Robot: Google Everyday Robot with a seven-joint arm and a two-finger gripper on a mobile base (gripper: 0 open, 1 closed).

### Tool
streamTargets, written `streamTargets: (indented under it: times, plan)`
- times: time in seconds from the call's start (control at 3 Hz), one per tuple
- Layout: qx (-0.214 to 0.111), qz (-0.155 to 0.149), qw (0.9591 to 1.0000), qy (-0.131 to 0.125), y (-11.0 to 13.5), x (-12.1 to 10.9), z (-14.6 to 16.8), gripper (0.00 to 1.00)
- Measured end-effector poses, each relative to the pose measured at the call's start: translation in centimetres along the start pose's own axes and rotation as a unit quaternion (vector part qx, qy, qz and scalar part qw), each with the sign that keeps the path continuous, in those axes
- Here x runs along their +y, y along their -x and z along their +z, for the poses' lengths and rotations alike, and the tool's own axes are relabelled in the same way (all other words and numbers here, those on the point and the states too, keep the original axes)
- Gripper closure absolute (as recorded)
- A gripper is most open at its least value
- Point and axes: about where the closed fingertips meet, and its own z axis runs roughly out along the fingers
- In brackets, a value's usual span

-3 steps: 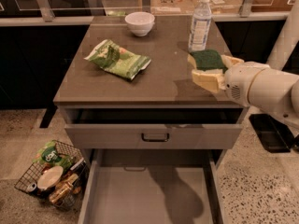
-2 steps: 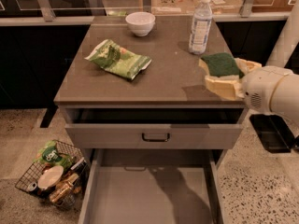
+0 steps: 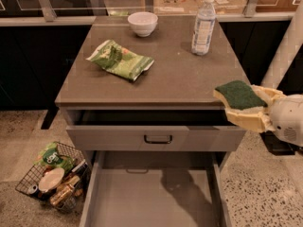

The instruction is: Place sponge into middle drawer

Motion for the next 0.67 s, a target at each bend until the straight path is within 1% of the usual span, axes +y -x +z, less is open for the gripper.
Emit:
streamTargets:
  times: [0.33, 0.67]
  plan:
    - [-0.004, 0.008, 0.9988, 0.049, -4.3, 2.2, 0.1, 1.00]
    - [-0.026, 0.015, 0.9930, 0.114, -8.8, 4.8, 0.2, 1.00]
